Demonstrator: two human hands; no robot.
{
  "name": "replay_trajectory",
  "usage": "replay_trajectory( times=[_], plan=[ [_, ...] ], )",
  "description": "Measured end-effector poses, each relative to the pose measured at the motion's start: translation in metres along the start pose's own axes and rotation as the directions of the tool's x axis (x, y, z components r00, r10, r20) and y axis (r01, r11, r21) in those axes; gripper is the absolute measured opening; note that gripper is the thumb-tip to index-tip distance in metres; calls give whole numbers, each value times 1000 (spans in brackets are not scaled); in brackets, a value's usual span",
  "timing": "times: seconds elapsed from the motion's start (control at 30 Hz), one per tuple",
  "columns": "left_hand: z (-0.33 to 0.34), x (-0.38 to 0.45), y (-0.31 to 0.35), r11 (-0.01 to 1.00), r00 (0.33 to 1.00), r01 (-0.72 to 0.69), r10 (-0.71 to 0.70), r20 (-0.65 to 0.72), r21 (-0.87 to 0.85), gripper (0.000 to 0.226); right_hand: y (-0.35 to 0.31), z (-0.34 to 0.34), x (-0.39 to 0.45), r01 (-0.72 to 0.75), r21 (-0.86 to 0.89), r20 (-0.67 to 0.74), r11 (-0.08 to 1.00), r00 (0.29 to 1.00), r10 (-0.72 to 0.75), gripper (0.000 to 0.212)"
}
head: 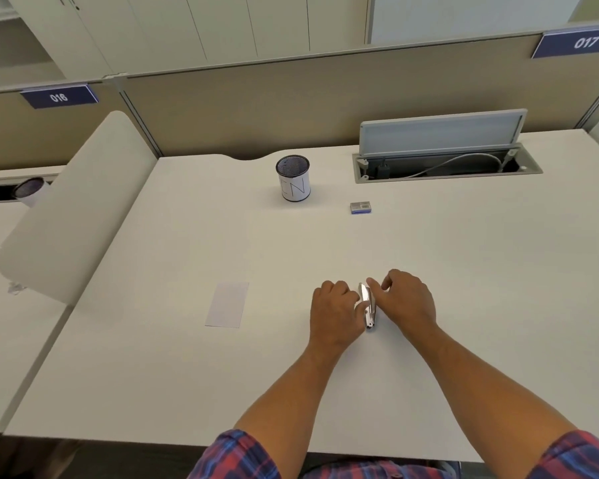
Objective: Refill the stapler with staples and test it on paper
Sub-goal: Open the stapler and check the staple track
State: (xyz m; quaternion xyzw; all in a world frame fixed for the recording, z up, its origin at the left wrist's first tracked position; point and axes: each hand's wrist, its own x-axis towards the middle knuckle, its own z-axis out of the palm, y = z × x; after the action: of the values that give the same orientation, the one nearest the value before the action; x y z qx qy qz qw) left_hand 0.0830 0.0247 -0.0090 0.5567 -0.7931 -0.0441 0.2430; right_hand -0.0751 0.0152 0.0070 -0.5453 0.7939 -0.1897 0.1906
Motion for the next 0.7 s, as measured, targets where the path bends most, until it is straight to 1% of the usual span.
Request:
replay_trajectory(
  times=[0.13, 0.23, 0.33, 0.4, 0.47, 0.53, 0.57, 0.63, 0.7],
  plan=[
    [3, 1, 8, 998, 994, 20, -26, 102, 60, 24, -2, 1, -3, -72, 7, 60, 997, 996, 72, 37],
    [1, 5, 15, 997, 994, 11, -19, 108, 75, 25, -5, 3, -4, -92, 14, 64, 996, 994, 91, 32],
    [0, 9, 19, 998, 994, 43, -47, 97, 48, 29, -9, 5, -5, -91, 13, 61, 996, 994, 90, 30],
    [0, 12, 22, 992, 980, 129, -126, 151, -4, 31, -9, 5, -6, -87, 32, 40, 996, 996, 85, 30],
    [-2, 17, 23, 963, 951, 251, -226, 211, -97, 31, -8, 5, -5, -70, 108, 8, 992, 998, 69, 29],
    [-8, 23, 26, 894, 918, 372, -315, 240, -248, 29, -9, 4, -5, -32, 216, -13, 976, 999, 35, 29],
    [-11, 26, 27, 833, 894, 439, -365, 261, -337, 29, -10, 2, -5, -7, 268, -20, 964, 1000, 13, 28],
    [-16, 32, 30, 673, 833, 553, -452, 318, -491, 31, -12, -2, -5, 42, 350, -29, 936, 999, -34, 26],
    [-20, 38, 31, 541, 797, 595, -495, 346, -595, 29, -15, -7, -5, 66, 450, -32, 891, 998, -57, 21]
  ],
)
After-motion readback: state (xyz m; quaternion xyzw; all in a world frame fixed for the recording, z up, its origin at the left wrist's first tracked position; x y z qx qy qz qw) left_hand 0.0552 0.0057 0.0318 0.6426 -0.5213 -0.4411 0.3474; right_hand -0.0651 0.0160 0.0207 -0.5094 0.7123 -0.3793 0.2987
